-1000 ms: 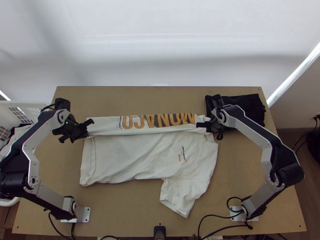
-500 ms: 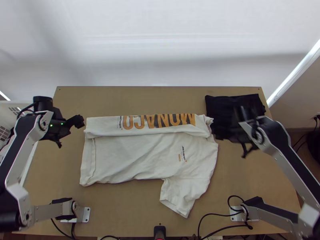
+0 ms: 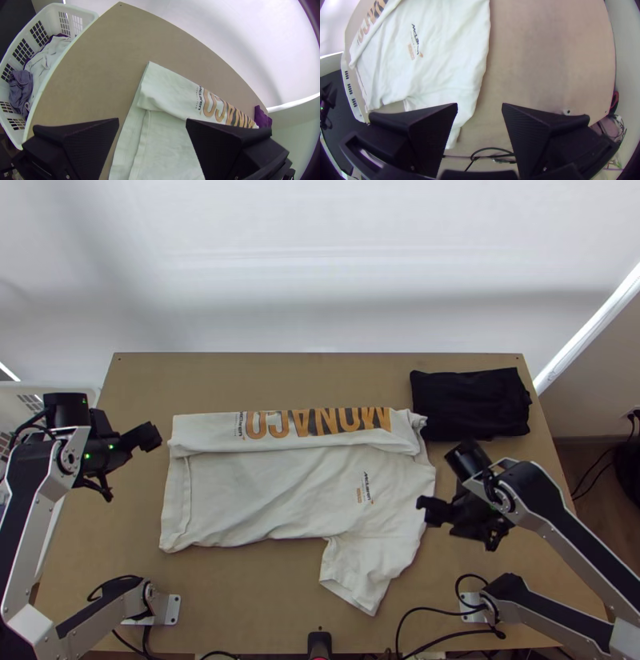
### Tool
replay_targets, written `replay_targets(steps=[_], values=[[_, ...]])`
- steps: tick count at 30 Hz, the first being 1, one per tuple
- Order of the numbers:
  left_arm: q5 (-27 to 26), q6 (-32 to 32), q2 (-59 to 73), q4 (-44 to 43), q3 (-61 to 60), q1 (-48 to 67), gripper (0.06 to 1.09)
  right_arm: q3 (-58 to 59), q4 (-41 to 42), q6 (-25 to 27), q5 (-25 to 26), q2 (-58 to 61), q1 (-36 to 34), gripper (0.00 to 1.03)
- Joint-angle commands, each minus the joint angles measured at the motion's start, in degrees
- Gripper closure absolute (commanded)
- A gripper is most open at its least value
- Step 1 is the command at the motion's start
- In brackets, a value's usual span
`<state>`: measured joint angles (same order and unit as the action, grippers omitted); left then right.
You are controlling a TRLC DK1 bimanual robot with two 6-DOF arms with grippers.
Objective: Fold the t-shirt
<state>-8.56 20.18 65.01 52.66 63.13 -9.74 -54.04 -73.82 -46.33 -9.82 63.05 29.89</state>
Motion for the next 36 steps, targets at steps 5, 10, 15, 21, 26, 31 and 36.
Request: replay_targets(steps=[5,10,15,21,26,31,36], values=[[-0.41,0.82,-4.46,2.36,-2.58,-0.02,0.11,6.84,5.97,-2.54,-2.13,-0.38,3.16,0.77],[-0.32,0.38,-6.39,3.32,-3.98,-0.55,0.11,8.43,8.52,-2.19,-5.29,2.78,4.12,0.77],[-0.32,0.21,-7.01,3.67,-4.60,-1.16,0.11,9.66,11.16,-2.10,-6.44,4.89,5.44,0.55],[-0.32,-0.06,-7.09,3.76,-4.60,-1.60,0.11,10.27,11.24,-2.10,-6.52,5.77,6.85,0.47],[-0.32,-0.23,-6.74,3.67,-4.77,-1.78,0.11,11.50,11.86,-1.57,-7.67,6.83,6.85,0.47],[-0.32,-0.41,-6.39,3.59,-5.13,-1.78,0.11,12.12,13.27,-0.61,-8.63,10.17,7.02,0.47],[-0.32,-0.67,-6.30,3.59,-5.04,-1.78,0.11,12.29,15.20,0.80,-8.63,13.59,8.26,0.47]])
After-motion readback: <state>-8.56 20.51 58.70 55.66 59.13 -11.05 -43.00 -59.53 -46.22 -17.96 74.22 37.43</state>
